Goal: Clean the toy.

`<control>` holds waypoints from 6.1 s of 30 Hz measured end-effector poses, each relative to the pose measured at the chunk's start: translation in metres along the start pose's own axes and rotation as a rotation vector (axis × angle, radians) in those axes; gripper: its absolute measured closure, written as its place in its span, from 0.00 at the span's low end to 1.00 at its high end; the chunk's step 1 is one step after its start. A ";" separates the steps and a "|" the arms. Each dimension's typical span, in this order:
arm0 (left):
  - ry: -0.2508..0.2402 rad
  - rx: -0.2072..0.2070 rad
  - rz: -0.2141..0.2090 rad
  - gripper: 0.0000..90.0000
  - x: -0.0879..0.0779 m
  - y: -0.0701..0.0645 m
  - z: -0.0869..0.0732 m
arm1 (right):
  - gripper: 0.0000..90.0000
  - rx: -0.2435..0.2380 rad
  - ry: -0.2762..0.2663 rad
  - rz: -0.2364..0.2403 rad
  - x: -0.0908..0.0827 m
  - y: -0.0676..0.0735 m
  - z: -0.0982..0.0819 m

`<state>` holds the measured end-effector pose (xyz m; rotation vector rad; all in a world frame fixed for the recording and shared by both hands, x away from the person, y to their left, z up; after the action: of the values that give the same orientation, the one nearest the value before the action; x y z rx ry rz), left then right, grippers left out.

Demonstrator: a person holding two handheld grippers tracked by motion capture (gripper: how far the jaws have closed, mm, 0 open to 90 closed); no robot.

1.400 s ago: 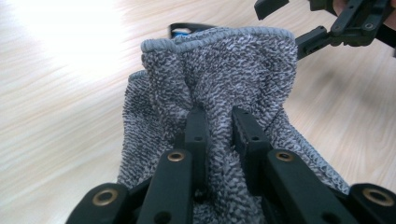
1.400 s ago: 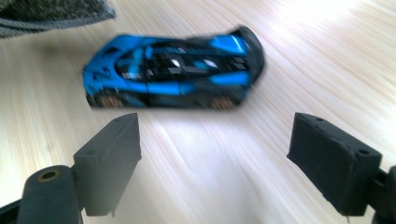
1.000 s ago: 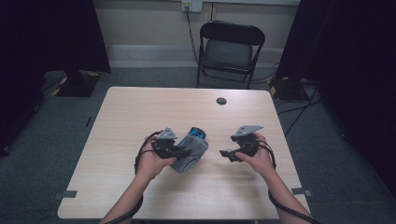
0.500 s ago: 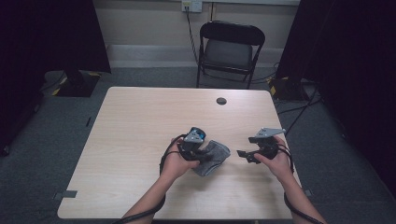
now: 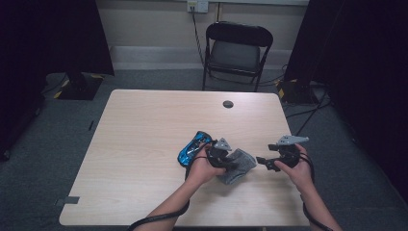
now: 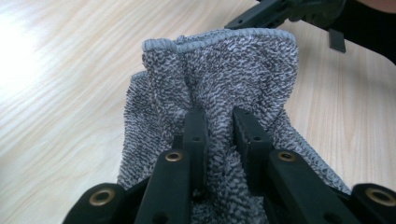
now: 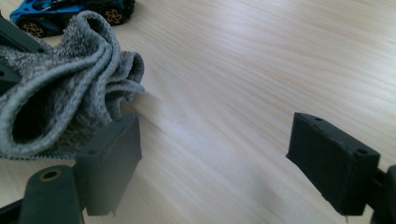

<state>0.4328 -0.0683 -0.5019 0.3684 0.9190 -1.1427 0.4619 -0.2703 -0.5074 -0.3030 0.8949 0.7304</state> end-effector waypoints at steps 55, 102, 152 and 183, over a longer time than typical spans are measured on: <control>-0.029 -0.033 0.151 0.45 -0.019 -0.011 -0.062 | 0.45 -0.251 0.044 0.220 0.020 0.072 0.031; -0.003 -0.286 0.373 0.20 -0.045 0.121 -0.042 | 0.73 -0.075 0.073 0.052 0.040 0.052 0.007; -0.025 -0.272 0.369 0.29 -0.044 0.110 -0.028 | 0.76 -0.010 0.062 0.068 0.041 0.049 0.006; -0.133 -0.114 0.283 0.28 -0.095 0.058 -0.042 | 0.84 0.101 -0.060 0.110 0.011 0.086 0.136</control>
<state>0.4556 0.0415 -0.4638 0.3142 0.7830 -0.8410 0.4887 -0.1320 -0.4297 -0.1421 0.8933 0.7886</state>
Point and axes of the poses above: each handheld gripper's, and its own axes: x roughly forward along the jaws, z roughly out of its top, y roughly to its left, the point moved 6 cm from there along x, roughly forward along the jaws, and after that the axes turned 14 degrees about y, right-handed, at the moved point
